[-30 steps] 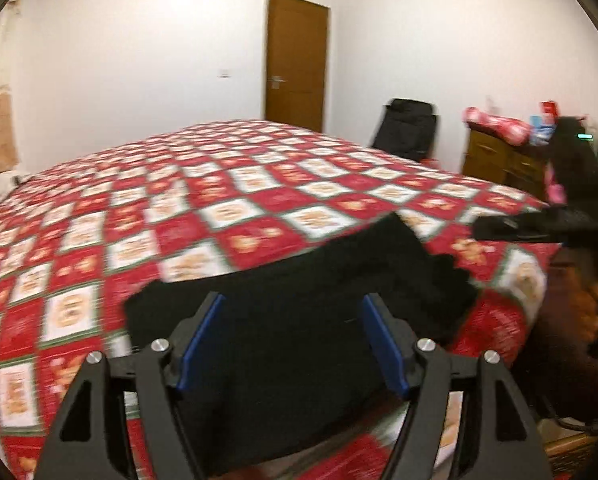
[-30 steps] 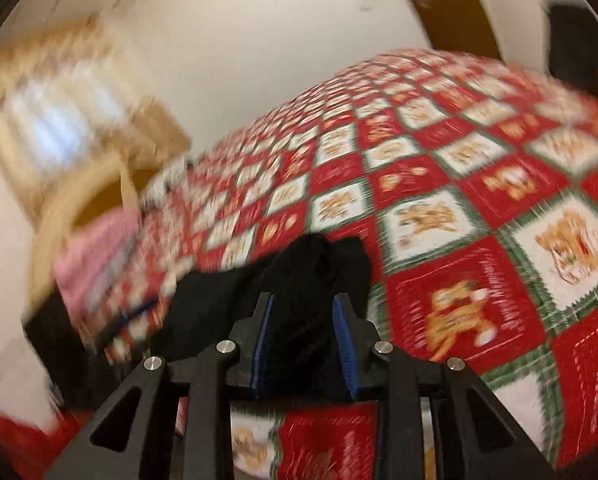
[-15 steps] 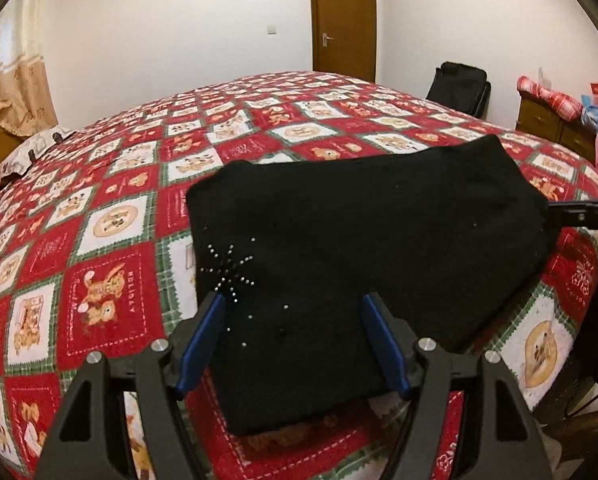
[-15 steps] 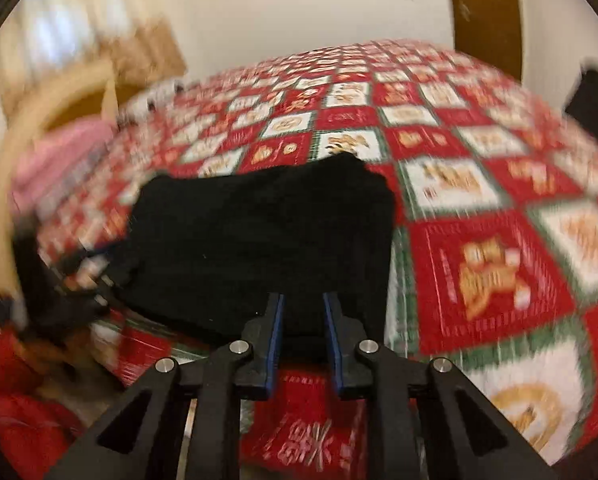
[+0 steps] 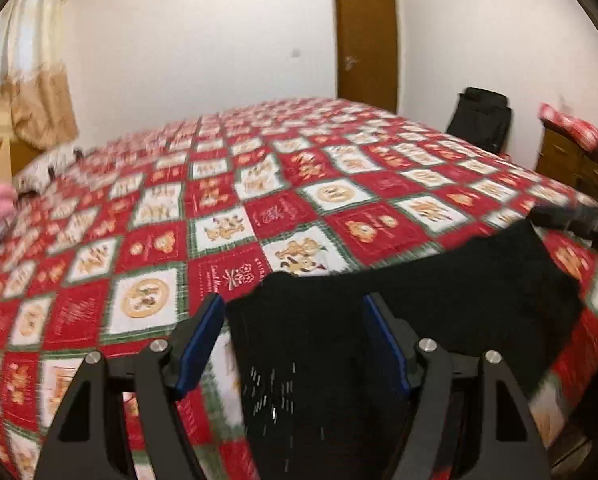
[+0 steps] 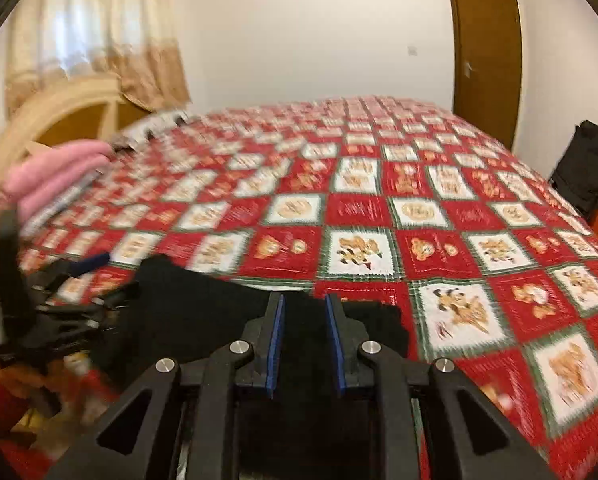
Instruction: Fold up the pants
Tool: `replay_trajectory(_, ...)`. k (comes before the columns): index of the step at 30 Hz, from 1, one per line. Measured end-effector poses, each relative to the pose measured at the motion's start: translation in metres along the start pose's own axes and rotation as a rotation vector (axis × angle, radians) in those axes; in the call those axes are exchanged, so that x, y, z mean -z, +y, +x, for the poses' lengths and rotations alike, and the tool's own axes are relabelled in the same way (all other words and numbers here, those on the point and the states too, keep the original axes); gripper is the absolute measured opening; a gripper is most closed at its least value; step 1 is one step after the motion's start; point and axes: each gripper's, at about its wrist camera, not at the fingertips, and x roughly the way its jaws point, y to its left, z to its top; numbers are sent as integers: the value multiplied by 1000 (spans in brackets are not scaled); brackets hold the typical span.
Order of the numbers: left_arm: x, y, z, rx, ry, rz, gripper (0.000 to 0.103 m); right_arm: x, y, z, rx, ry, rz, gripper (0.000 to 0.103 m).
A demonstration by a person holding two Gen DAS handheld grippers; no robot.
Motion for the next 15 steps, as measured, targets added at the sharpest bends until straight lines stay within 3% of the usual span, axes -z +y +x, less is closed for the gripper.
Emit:
replay_trajectory(3, 3, 13, 37, -45, 132, -90, 74, 6, -21, 54, 65, 139, 86, 23)
replay_trajectory(6, 14, 30, 48, -9, 168, -197, 84, 9, -38, 62, -2, 82, 198, 23)
replay_trajectory(7, 16, 33, 48, -10, 172, -218, 88, 9, -41, 58, -17, 79, 227, 23)
replay_trajectory(10, 15, 39, 37, -18, 193, -232, 88, 10, -45, 28, -84, -14, 305, 23)
replay_trajectory(15, 29, 31, -5, -67, 120, -158, 88, 31, -16, -27, -92, -40, 126, 23)
